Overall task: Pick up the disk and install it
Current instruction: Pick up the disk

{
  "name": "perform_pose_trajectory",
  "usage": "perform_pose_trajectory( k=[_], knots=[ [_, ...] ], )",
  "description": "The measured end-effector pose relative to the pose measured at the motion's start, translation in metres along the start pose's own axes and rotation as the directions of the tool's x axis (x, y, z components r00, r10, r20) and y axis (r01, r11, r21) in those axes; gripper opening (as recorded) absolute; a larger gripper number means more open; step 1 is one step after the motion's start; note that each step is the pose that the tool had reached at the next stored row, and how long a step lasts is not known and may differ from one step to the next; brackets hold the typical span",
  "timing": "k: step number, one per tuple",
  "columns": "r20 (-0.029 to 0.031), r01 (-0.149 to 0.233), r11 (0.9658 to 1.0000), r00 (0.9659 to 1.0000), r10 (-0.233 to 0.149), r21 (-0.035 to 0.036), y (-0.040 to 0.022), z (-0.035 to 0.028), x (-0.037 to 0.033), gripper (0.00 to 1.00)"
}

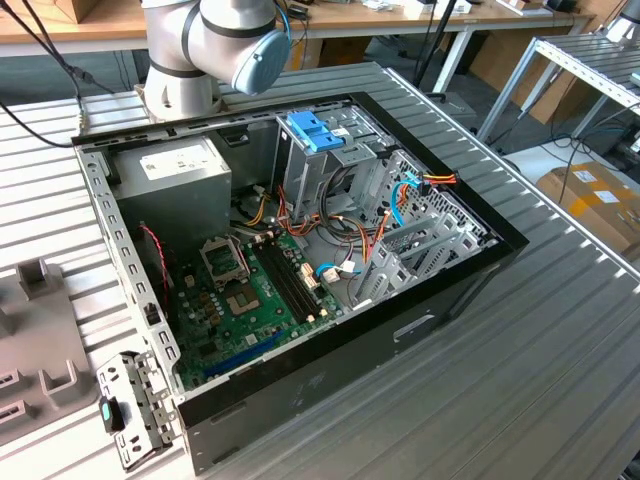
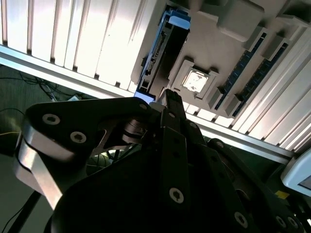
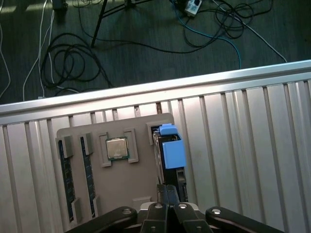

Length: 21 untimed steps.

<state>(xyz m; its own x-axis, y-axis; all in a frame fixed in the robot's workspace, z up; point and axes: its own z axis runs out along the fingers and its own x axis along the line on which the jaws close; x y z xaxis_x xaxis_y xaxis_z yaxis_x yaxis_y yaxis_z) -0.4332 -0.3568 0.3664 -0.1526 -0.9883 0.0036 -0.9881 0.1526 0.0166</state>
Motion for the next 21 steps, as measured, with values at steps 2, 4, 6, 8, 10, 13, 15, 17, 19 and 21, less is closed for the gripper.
perform_pose_trajectory(
  k=[2,4,6,8,10,13,15,17,19,21],
  knots=[
    [0.0002,0.0,1.0,1.0,0.0,0.0015,-0.0001,0.0043,0.0,0.11],
    [0.0004,0.0,1.0,1.0,0.0,0.0023,-0.0002,0.0099,-0.0002,0.11],
    [0.0004,0.0,1.0,1.0,0.0,0.0027,-0.0002,0.013,-0.0007,0.11],
    [0.0003,0.006,1.0,1.0,-0.006,0.0028,-0.0004,0.0139,-0.0017,0.11],
    [0.0003,0.01,0.9999,0.9999,-0.01,0.0031,-0.0003,0.0145,-0.0032,0.11],
    [0.002,0.01,0.9998,0.9999,-0.01,0.0146,-0.0003,0.0162,-0.0034,0.11],
    [0.0028,0.011,0.9997,0.9999,-0.011,0.0209,-0.0002,0.017,-0.0035,0.11],
    [0.0033,0.012,0.9996,0.9999,-0.013,0.024,-0.0003,0.0173,-0.0035,0.11],
    [0.0034,0.013,0.9996,0.9999,-0.013,0.0242,-0.0003,0.0174,-0.0035,0.11],
    [0.0031,0.031,0.9992,0.9995,-0.031,0.0242,-0.0003,0.0173,-0.0035,0.11]
  ],
)
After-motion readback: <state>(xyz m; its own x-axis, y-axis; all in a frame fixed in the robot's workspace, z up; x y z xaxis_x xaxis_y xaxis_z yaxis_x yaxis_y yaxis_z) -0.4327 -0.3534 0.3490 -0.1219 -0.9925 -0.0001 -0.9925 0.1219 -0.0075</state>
